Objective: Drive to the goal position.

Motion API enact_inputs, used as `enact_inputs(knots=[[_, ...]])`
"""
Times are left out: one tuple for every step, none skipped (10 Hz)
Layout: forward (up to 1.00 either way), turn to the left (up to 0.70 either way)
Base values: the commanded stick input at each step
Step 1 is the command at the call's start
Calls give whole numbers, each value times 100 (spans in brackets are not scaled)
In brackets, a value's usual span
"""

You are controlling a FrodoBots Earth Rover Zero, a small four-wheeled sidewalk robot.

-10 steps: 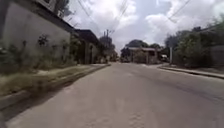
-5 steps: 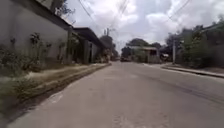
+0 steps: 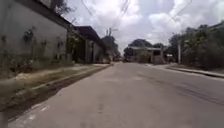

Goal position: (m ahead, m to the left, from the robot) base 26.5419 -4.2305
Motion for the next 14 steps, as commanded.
enact_inputs(knots=[[95, -12], [95, -2], [95, 0], [95, 0], [95, 0], [95, 0], [95, -1], [95, -3], [95, -26], [95, -36], [95, -37], [95, -20], [95, -1], [95, 0]])
